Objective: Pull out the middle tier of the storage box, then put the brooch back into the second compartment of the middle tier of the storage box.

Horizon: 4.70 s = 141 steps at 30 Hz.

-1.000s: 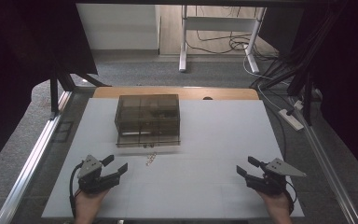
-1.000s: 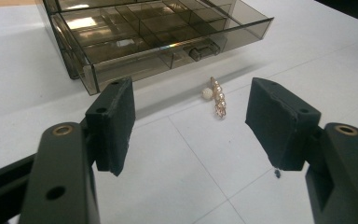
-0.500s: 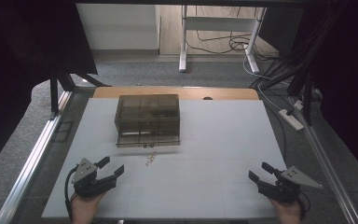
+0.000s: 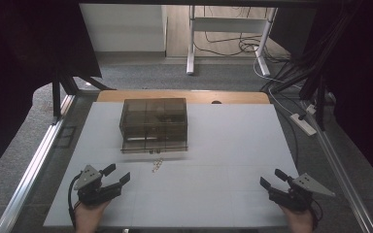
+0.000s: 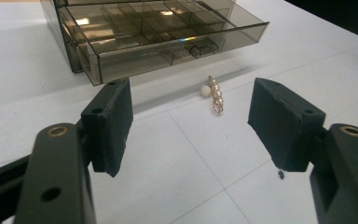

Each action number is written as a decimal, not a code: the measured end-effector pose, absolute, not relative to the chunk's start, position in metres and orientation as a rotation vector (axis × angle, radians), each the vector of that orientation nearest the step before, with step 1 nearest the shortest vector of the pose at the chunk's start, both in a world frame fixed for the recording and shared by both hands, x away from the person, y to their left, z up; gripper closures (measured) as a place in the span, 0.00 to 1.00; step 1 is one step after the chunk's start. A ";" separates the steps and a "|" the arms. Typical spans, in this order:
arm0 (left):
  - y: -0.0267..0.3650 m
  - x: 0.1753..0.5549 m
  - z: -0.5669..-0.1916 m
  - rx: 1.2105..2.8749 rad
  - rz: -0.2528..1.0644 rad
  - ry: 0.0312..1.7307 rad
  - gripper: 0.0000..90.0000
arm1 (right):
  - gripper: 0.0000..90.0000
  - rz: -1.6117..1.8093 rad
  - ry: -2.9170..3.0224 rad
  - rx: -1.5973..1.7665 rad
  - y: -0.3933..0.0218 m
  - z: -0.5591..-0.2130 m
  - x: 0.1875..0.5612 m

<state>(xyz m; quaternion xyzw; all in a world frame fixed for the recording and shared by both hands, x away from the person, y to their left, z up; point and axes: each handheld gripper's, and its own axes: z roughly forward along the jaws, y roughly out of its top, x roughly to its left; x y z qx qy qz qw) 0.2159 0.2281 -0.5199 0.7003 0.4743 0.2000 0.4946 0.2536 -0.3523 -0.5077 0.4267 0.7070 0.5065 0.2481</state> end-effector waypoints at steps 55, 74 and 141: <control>0.152 0.279 -0.517 2.064 0.360 1.173 0.61 | 0.31 1.379 1.959 1.158 -0.349 -0.510 0.256; 0.141 0.308 -0.531 2.113 0.277 1.255 0.68 | 0.30 1.386 1.962 1.159 -0.348 -0.510 0.257; 0.137 0.295 -0.518 2.229 0.247 1.117 0.96 | 0.30 1.398 1.997 1.141 -0.346 -0.511 0.257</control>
